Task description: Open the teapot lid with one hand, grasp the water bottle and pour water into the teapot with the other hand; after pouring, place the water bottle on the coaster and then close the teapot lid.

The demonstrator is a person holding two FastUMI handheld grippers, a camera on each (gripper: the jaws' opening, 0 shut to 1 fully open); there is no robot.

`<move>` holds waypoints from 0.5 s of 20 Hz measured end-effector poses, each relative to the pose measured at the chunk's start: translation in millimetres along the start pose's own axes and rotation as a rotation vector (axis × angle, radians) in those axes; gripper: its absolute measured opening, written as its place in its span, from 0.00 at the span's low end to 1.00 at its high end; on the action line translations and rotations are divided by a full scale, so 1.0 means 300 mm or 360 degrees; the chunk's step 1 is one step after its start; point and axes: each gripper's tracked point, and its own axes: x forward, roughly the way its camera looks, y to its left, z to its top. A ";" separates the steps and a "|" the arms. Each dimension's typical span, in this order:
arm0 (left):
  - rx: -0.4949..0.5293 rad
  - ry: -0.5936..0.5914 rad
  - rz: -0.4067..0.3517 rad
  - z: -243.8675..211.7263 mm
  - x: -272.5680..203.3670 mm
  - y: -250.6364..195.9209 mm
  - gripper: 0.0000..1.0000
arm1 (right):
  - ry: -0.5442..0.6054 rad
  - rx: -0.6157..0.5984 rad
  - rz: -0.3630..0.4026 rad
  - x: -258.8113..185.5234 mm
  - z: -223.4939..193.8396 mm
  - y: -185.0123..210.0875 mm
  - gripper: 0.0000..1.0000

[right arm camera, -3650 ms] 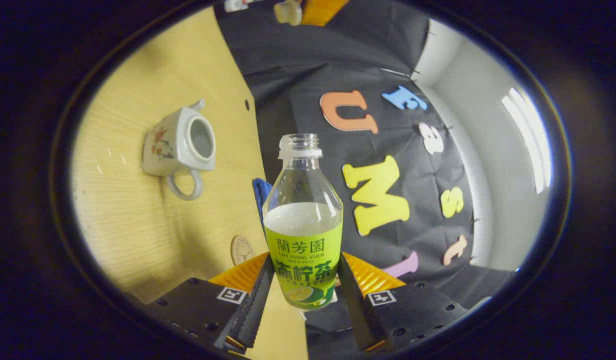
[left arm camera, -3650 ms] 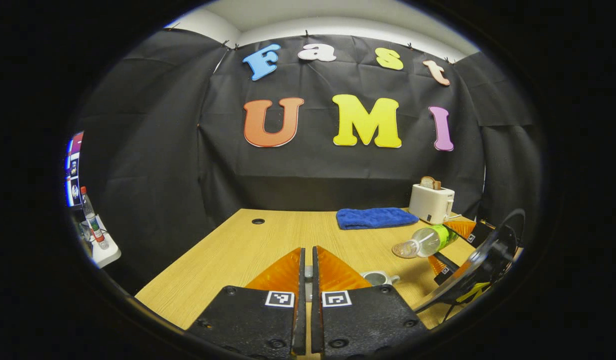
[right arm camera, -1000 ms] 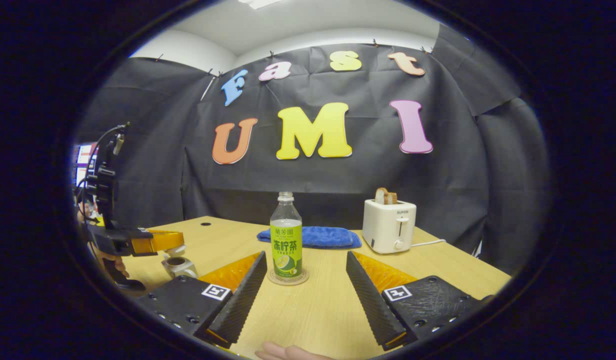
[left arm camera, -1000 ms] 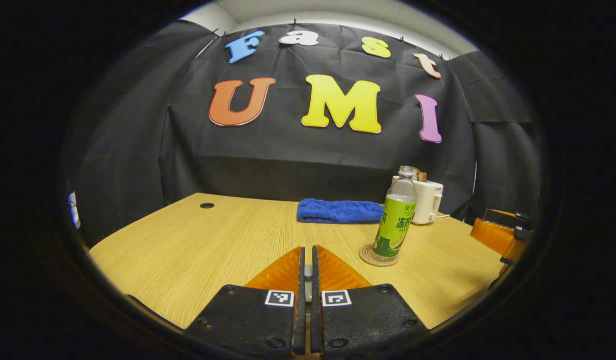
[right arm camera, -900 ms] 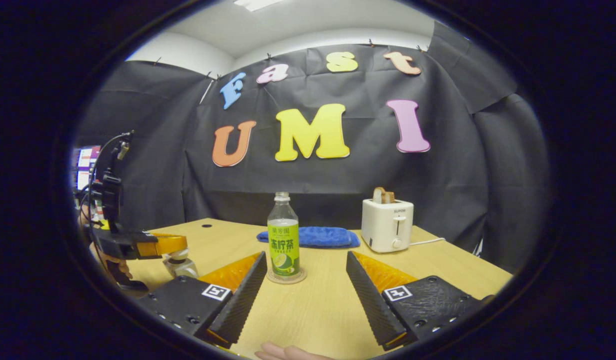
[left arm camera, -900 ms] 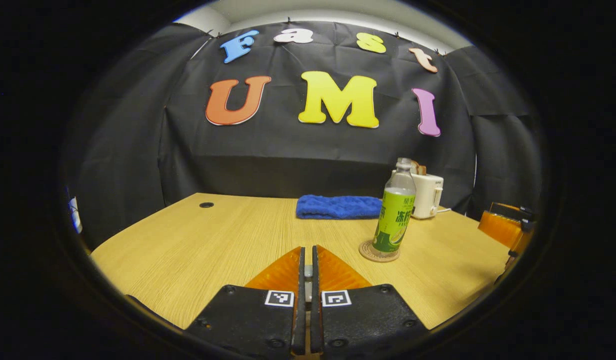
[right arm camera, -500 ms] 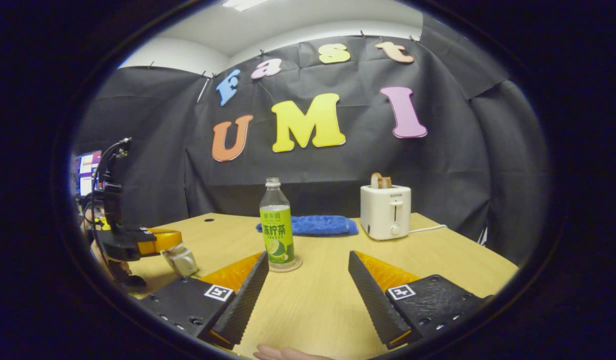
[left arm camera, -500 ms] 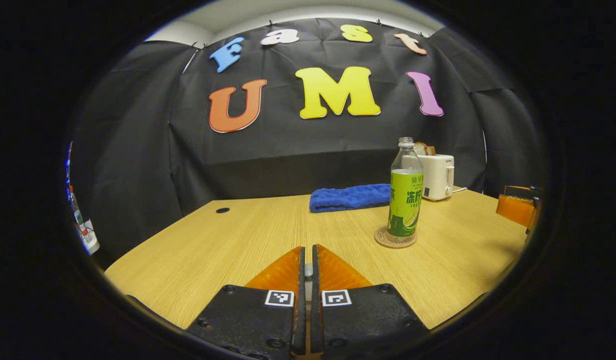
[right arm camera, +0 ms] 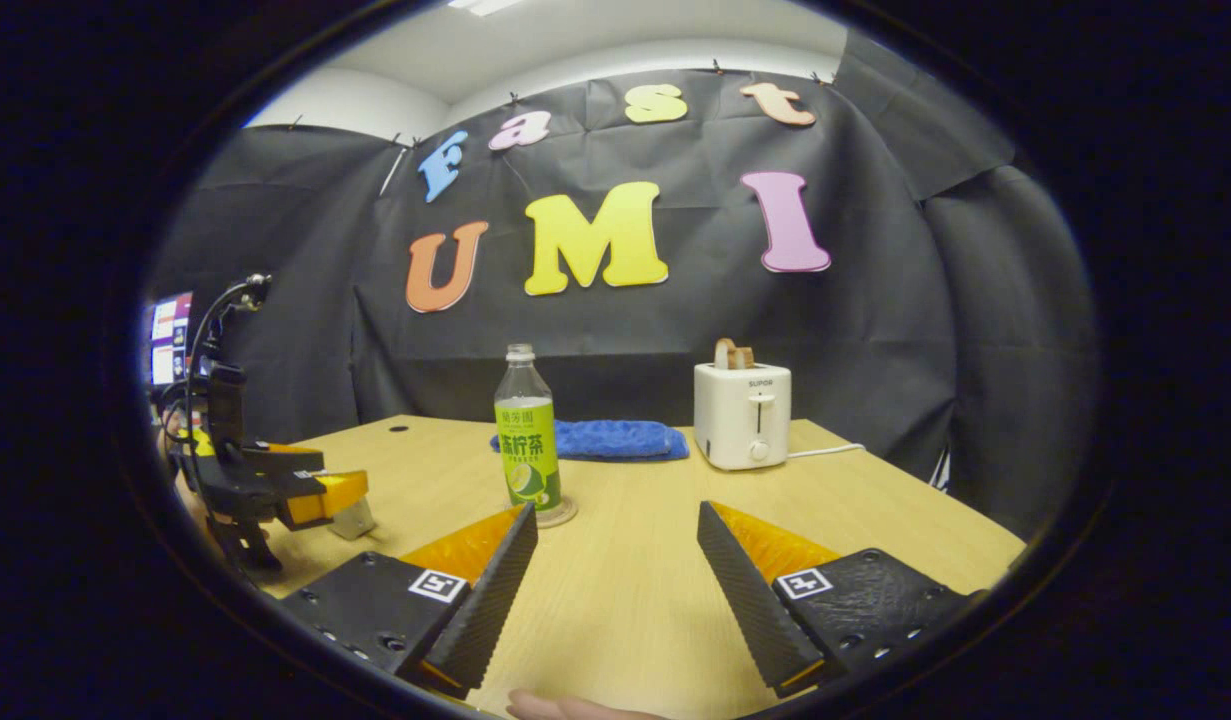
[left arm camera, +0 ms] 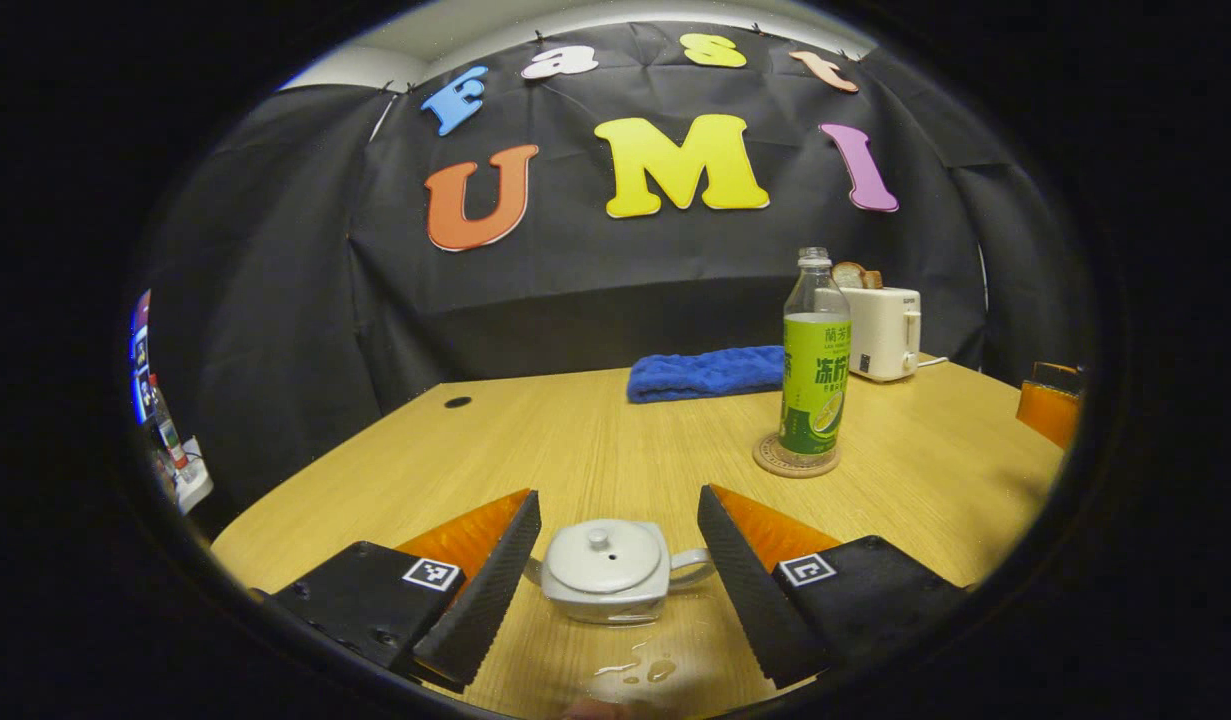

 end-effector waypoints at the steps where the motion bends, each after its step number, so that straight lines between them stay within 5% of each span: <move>1: -0.0005 -0.0018 -0.0001 0.016 -0.024 -0.004 0.99 | -0.0005 -0.0028 -0.0019 -0.019 0.006 0.001 0.96; 10: -0.0021 -0.0152 -0.0067 0.251 -0.319 -0.016 0.99 | -0.0086 -0.0109 -0.0214 -0.252 0.162 -0.017 0.95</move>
